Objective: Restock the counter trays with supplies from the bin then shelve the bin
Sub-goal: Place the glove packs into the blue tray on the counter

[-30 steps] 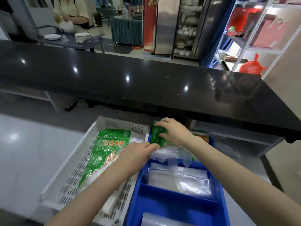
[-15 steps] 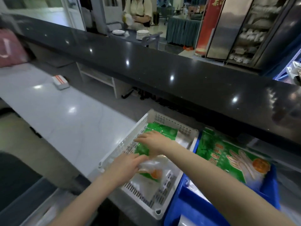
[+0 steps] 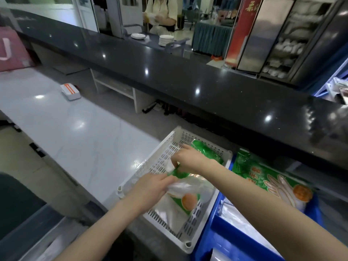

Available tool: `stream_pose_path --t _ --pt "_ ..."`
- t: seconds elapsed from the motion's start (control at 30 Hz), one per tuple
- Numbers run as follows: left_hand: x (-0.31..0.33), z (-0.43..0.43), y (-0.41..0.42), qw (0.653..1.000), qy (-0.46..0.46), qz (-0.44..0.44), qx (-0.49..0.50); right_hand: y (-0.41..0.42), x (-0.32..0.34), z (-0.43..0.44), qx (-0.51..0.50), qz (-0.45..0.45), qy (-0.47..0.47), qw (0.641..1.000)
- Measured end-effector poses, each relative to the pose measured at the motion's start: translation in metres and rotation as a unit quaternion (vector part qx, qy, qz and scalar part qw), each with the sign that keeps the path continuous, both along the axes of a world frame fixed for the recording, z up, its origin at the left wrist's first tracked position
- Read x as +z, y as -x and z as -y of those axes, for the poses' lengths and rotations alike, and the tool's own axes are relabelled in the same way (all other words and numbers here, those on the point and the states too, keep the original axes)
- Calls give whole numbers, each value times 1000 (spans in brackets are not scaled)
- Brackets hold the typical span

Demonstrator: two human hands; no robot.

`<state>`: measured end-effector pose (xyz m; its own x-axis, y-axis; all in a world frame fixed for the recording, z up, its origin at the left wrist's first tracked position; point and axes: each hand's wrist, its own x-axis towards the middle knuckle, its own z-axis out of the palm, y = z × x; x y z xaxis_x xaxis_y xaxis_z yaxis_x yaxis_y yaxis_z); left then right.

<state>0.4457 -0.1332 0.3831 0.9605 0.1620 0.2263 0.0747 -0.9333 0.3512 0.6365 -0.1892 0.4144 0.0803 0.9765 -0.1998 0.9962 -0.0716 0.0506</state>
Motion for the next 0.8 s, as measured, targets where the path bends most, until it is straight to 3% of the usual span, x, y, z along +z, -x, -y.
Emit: stream_pose_path --t 0.4,0.63,0.8 --pt "45 30 -57 990 -94 90 -58 -19 61 86 -137 -53 -142 979" --pt "60 72 -97 975 -111 126 -142 -42 100 151 -232 -51 -303 923" --pt "56 97 -119 965 -127 112 -200 -70 106 199 -311 7 -223 924"
